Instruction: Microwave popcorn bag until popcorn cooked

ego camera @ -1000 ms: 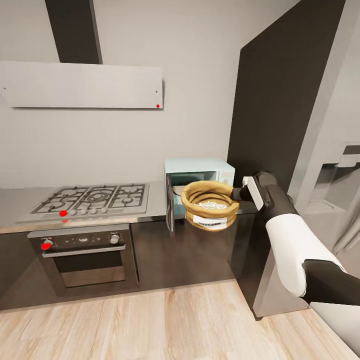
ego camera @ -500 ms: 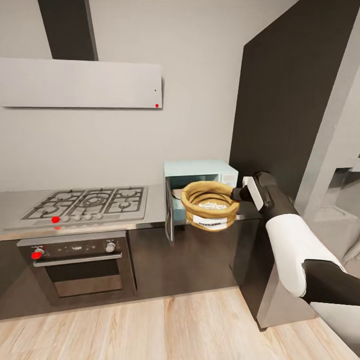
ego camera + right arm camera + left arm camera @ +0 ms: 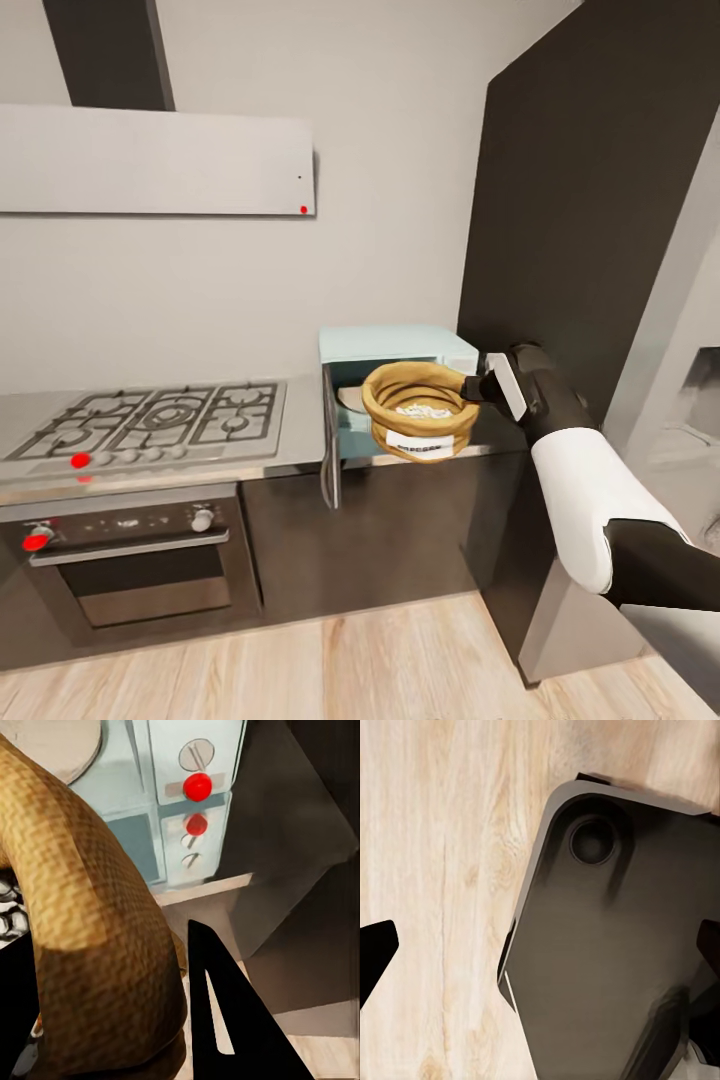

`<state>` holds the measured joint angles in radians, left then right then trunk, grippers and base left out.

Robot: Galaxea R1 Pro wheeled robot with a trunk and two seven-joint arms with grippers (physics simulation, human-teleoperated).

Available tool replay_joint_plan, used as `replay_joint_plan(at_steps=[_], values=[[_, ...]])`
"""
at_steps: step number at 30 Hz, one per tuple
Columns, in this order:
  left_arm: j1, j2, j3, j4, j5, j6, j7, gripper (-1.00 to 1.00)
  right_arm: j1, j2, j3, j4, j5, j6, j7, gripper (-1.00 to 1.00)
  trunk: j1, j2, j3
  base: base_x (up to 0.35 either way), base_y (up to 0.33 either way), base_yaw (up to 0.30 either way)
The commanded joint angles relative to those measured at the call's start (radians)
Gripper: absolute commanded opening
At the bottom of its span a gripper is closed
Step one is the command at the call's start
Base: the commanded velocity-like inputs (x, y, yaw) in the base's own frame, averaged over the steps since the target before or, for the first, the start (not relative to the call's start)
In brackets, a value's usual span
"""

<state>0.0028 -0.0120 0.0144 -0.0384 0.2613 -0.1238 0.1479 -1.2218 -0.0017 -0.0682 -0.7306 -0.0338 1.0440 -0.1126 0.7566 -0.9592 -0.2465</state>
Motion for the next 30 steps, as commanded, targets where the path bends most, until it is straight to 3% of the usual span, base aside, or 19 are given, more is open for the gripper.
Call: replay_joint_plan(at_steps=[1, 17, 24, 30], values=[[0.000, 0.000, 0.001, -0.001, 0.004, -0.002, 0.002, 1.00, -0.001, 0.000, -0.001, 0.000, -0.005, 0.003, -0.006, -1.00, 0.000, -0.001, -0.001, 0.006, 0.000, -0.224], [0.000, 0.000, 0.001, -0.001, 0.000, -0.003, 0.001, 1.00, -0.001, 0.002, -0.001, 0.000, -0.004, 0.003, -0.006, -1.00, 0.000, -0.001, -0.001, 0.000, 0.015, -0.240], [0.000, 0.000, 0.001, -0.001, -0.001, -0.003, 0.001, 1.00, -0.001, 0.002, -0.001, 0.000, -0.004, 0.003, -0.006, -1.00, 0.000, -0.001, -0.001, 0.000, 0.239, -0.240], [0.001, 0.000, 0.001, -0.001, -0.001, -0.002, 0.001, 1.00, -0.001, 0.005, -0.001, 0.000, -0.005, 0.003, -0.007, -1.00, 0.000, -0.001, -0.001, 0.000, 0.319, -0.051]])
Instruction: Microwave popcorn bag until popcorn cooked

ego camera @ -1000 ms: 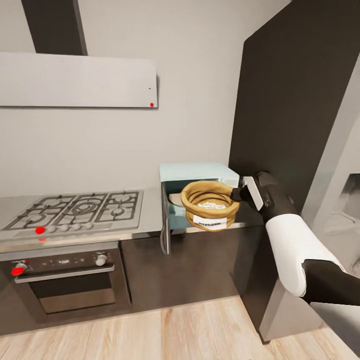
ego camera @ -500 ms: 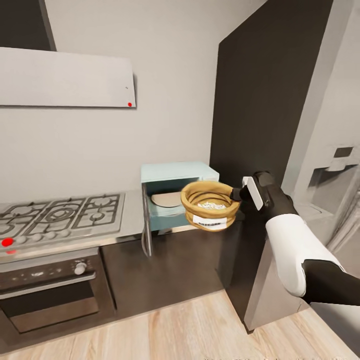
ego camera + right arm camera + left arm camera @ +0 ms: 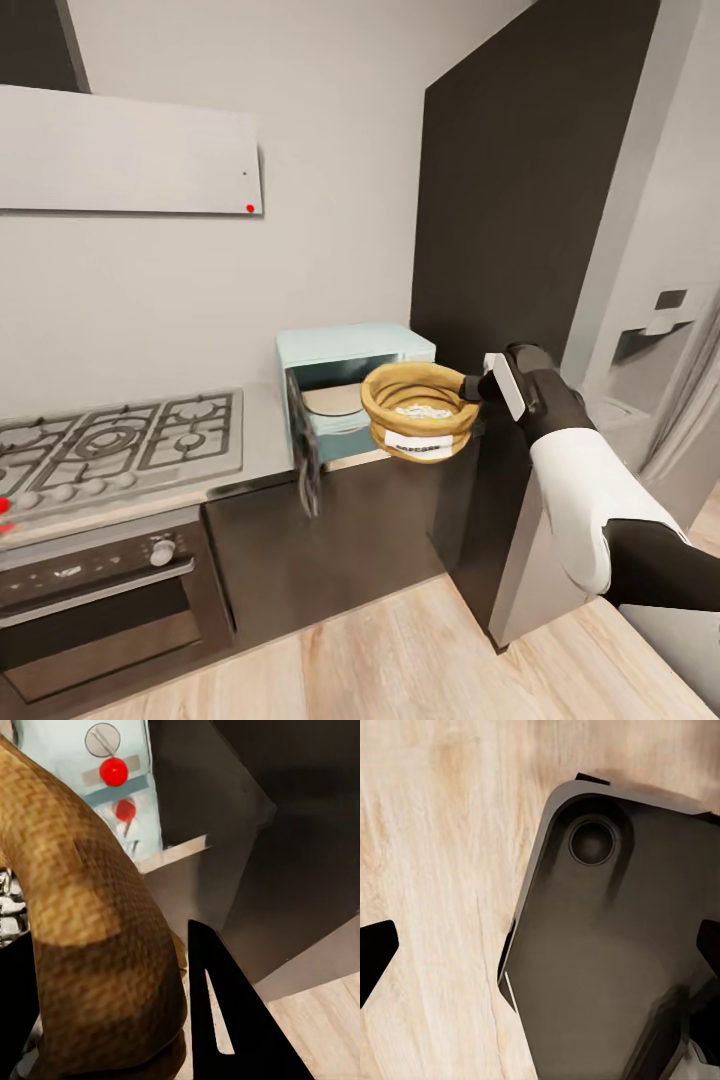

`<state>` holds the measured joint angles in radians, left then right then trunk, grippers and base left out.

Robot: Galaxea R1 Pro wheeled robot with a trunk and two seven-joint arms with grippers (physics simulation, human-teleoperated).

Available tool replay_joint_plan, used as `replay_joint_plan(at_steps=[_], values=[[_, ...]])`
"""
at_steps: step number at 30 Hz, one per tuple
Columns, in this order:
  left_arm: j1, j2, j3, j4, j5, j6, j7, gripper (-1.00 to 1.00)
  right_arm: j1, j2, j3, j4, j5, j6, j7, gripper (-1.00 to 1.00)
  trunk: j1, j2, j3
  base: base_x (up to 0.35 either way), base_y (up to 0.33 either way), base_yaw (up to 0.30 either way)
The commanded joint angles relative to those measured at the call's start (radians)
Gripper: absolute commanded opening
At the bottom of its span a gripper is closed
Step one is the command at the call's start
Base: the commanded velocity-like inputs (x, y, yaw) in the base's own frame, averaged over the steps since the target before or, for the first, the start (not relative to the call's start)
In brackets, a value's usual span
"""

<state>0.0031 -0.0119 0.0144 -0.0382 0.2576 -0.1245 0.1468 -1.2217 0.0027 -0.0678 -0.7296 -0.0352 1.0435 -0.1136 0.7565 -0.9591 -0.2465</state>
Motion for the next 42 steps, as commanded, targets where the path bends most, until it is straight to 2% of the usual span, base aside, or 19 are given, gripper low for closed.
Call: replay_joint_plan(at_steps=[1, 10, 14, 21, 42], values=[[0.000, 0.000, 0.001, -0.002, 0.003, -0.001, 0.002, 1.00, -0.001, 0.003, -0.001, -0.001, -0.003, 0.004, -0.006, -1.00, 0.000, -0.001, -0.001, 0.000, 0.320, -0.002], [0.000, 0.000, 0.001, -0.002, 0.004, -0.002, 0.002, 1.00, -0.001, 0.000, -0.001, -0.001, -0.003, 0.004, -0.006, -1.00, 0.000, -0.001, -0.001, 0.000, 0.265, 0.000], [0.000, 0.000, 0.001, -0.002, 0.003, -0.003, 0.002, 1.00, -0.001, -0.002, -0.001, -0.001, -0.003, 0.004, -0.012, -1.00, 0.000, -0.001, -0.001, 0.000, 0.020, 0.000], [0.000, -0.001, 0.001, -0.002, 0.003, -0.003, 0.002, 1.00, -0.001, 0.000, 0.000, 0.039, -0.003, 0.004, -0.083, -1.00, 0.000, -0.001, -0.001, 0.000, 0.001, 0.000], [0.000, -0.001, 0.001, -0.002, 0.003, -0.003, 0.002, 1.00, -0.001, -0.002, -0.008, 0.041, -0.010, 0.004, -0.086, -1.00, 0.000, -0.001, -0.001, 0.017, 0.000, 0.000]])
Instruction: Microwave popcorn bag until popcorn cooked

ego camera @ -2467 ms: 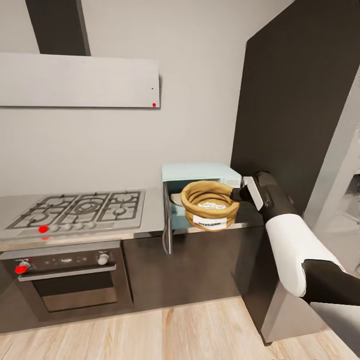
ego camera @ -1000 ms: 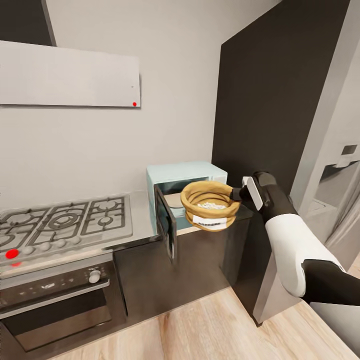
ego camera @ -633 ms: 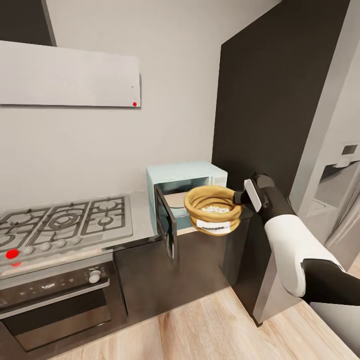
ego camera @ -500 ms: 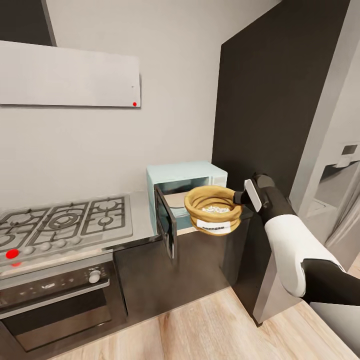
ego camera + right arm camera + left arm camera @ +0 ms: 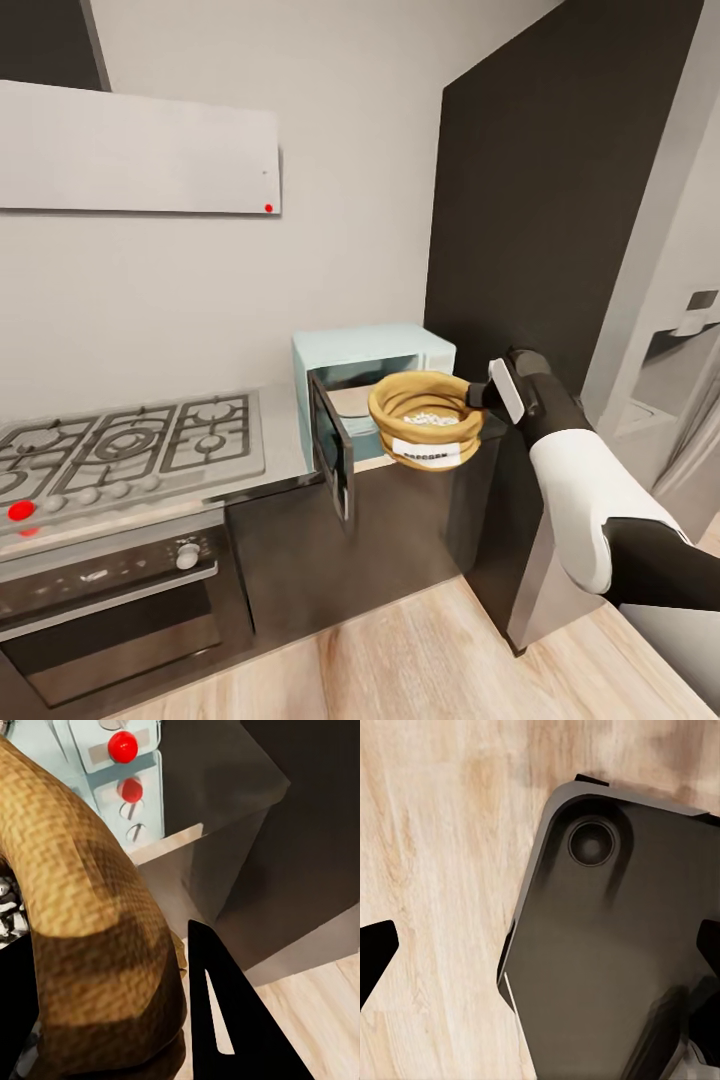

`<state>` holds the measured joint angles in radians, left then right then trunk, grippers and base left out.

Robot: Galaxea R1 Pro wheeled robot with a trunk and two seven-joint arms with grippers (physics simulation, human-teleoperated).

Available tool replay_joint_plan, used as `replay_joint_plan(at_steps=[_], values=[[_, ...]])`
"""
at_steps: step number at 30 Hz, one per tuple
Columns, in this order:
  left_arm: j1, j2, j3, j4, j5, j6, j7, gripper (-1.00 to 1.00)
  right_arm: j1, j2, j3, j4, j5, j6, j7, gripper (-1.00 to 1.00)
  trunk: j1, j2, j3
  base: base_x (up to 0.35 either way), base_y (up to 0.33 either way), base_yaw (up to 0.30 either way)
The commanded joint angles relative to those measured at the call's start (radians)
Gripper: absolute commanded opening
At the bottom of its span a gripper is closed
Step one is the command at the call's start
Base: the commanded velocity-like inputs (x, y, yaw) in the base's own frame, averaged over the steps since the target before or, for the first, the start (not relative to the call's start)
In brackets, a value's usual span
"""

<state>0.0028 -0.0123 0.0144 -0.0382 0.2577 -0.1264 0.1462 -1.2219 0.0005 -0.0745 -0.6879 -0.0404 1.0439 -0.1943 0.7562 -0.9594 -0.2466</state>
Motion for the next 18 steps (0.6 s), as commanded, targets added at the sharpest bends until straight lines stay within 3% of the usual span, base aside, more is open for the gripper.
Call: replay_joint_plan(at_steps=[1, 12, 18], values=[[0.000, 0.000, 0.001, -0.002, 0.003, -0.001, 0.003, 1.00, -0.001, 0.001, -0.001, -0.001, -0.003, 0.003, -0.004, -1.00, 0.000, -0.001, -0.001, 0.275, 0.000, 0.000], [0.000, 0.000, 0.001, -0.002, 0.003, -0.001, 0.003, 1.00, -0.001, 0.007, 0.001, -0.001, 0.003, 0.003, -0.005, -1.00, 0.000, -0.001, -0.001, 0.313, 0.000, 0.000], [0.000, 0.000, 0.001, -0.002, 0.003, -0.002, 0.003, 1.00, -0.001, 0.006, 0.001, -0.001, 0.002, 0.003, -0.005, -1.00, 0.000, -0.001, -0.001, 0.051, 0.000, 0.000]])
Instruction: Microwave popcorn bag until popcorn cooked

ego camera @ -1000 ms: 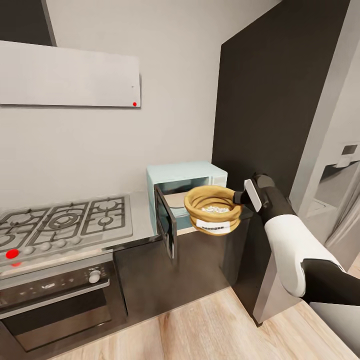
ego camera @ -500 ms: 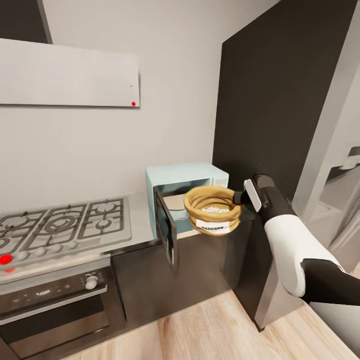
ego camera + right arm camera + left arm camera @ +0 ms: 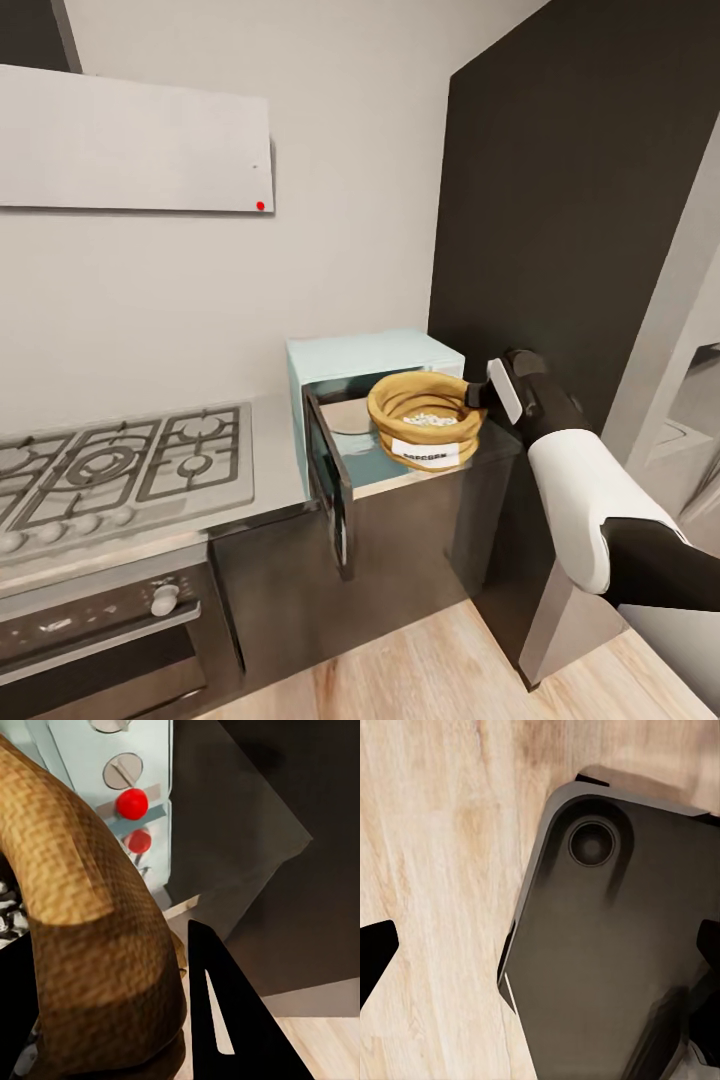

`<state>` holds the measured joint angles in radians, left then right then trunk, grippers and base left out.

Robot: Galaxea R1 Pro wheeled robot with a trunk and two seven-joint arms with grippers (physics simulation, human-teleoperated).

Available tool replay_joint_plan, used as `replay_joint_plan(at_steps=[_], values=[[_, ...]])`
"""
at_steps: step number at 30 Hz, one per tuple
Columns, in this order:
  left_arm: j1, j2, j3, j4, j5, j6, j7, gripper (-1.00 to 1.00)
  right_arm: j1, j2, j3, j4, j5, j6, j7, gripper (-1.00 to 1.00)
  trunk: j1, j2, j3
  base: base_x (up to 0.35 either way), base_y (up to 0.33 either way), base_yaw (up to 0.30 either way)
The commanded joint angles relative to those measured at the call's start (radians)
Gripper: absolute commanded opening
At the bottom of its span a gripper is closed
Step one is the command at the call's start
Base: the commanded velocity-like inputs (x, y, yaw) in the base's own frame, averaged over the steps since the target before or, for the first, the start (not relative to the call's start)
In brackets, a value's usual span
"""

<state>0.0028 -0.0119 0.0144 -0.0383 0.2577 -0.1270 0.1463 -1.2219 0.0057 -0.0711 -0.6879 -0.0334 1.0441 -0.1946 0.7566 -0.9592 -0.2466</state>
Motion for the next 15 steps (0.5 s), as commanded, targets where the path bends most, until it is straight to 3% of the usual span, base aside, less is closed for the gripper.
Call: replay_joint_plan(at_steps=[1, 5, 15], values=[[0.000, 0.000, 0.001, -0.002, 0.003, -0.002, 0.003, 1.00, -0.001, 0.000, -0.002, -0.001, -0.004, 0.003, -0.006, -1.00, 0.000, -0.001, -0.001, 0.001, 0.000, 0.000], [0.000, 0.000, 0.001, -0.002, 0.003, -0.001, 0.003, 1.00, -0.001, 0.001, -0.002, -0.001, -0.003, 0.003, -0.005, -1.00, 0.000, -0.001, -0.001, 0.000, 0.082, 0.000], [0.000, 0.000, 0.001, -0.002, 0.003, -0.001, 0.003, 1.00, -0.001, 0.000, -0.001, -0.001, -0.003, 0.003, -0.006, -1.00, 0.000, -0.001, -0.001, 0.000, 0.245, 0.000]])
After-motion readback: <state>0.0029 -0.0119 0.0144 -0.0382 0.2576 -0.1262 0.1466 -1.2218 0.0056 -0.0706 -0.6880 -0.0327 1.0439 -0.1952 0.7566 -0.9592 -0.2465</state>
